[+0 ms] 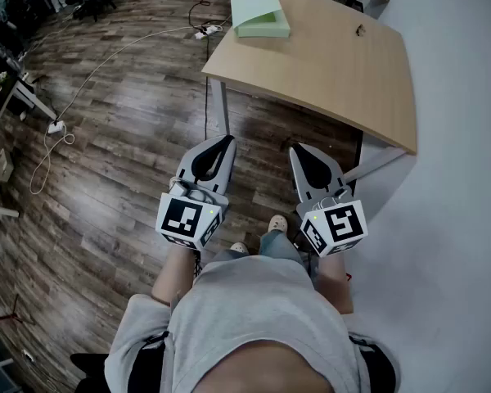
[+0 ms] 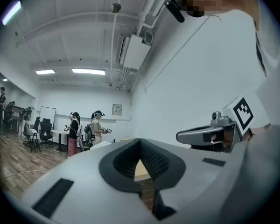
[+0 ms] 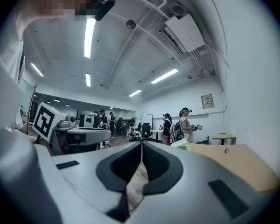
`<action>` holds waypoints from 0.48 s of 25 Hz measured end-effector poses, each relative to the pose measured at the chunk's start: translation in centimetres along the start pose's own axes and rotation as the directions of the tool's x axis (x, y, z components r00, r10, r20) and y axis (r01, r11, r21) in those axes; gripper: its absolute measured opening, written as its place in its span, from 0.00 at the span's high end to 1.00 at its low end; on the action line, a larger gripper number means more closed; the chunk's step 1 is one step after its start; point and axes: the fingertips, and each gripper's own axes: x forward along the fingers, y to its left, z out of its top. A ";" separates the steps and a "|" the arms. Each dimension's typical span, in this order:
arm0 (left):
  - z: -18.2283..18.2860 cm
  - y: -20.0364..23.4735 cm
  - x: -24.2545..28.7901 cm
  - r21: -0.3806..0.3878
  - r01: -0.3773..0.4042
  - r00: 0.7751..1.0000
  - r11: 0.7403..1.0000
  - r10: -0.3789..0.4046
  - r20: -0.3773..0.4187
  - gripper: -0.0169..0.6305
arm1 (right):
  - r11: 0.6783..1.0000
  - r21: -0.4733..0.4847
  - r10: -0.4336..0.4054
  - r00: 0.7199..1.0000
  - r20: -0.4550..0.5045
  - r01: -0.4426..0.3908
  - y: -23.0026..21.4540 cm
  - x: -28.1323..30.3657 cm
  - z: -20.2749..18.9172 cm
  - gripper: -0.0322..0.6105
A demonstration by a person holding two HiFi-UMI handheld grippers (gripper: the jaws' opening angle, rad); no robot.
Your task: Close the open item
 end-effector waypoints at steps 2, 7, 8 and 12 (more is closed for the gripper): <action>0.1 0.1 -0.1 -0.002 0.002 1.000 1.000 -0.002 0.002 0.95 | 1.000 -0.001 0.001 1.000 -0.001 -0.001 0.2 0.0 0.1 0.93; 0.3 -0.1 -0.3 0.005 0.010 1.000 1.000 -0.010 0.003 0.95 | 1.000 -0.008 -0.004 1.000 -0.003 0.004 0.5 -0.2 0.3 0.93; 0.3 -0.2 -0.3 0.004 0.012 1.000 1.000 -0.012 0.003 0.95 | 1.000 -0.009 -0.005 1.000 -0.003 0.005 0.5 -0.3 0.3 0.93; 0.5 -0.4 -0.3 0.003 0.011 1.000 1.000 -0.011 0.003 0.95 | 1.000 -0.008 -0.004 1.000 -0.004 0.004 0.5 -0.6 0.4 0.93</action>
